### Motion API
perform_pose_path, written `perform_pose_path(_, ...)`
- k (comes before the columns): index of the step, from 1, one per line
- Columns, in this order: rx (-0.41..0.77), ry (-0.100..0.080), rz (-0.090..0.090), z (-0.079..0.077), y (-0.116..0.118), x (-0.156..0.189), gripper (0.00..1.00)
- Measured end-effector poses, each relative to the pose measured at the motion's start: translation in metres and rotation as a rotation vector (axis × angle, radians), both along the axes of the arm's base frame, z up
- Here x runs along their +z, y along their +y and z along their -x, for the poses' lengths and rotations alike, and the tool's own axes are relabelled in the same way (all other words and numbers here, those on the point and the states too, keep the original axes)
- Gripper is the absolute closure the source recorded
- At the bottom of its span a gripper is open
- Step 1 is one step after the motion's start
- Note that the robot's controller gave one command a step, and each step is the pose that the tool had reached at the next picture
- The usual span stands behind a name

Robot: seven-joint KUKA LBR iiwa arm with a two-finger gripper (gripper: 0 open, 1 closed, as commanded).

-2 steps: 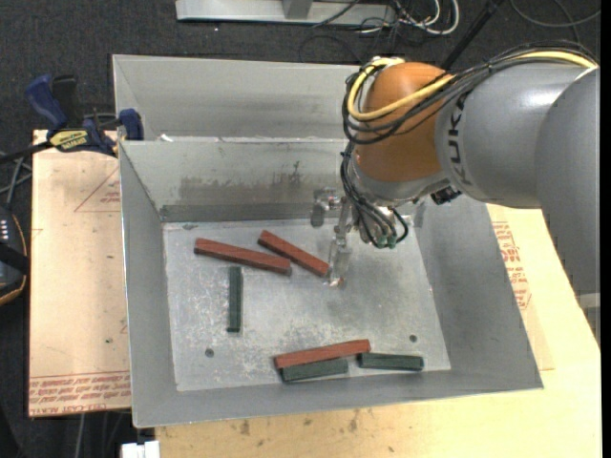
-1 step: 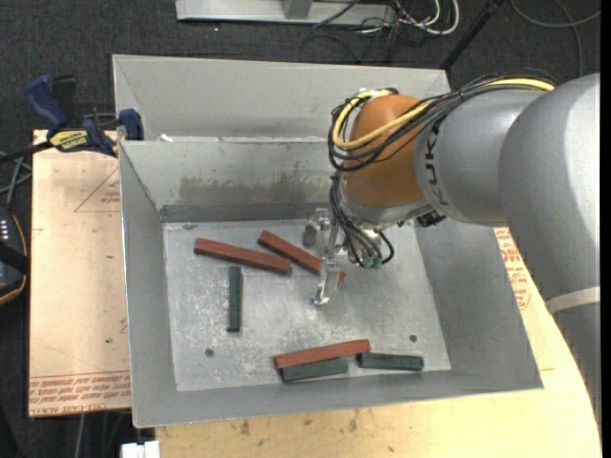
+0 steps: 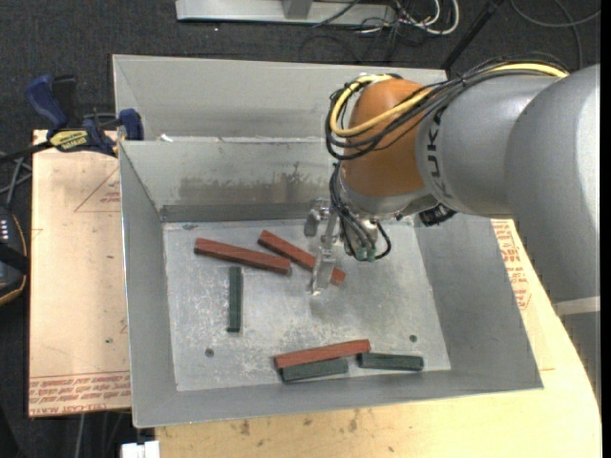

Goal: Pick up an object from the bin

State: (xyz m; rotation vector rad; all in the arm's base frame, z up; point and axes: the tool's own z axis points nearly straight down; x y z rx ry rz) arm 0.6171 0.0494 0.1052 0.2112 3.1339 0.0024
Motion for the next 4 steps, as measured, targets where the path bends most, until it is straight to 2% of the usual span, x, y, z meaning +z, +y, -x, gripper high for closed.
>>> perform_pose_path(1,0.067,-0.004,0.001,-0.004,-0.007,-0.012,0.00)
perform_pose_path(2,-0.127,-0.003,0.001,-0.009,0.015,-0.033,1.00)
perform_pose_path(4,-0.127,-0.002,0.001,-0.009,0.015,-0.031,1.00)
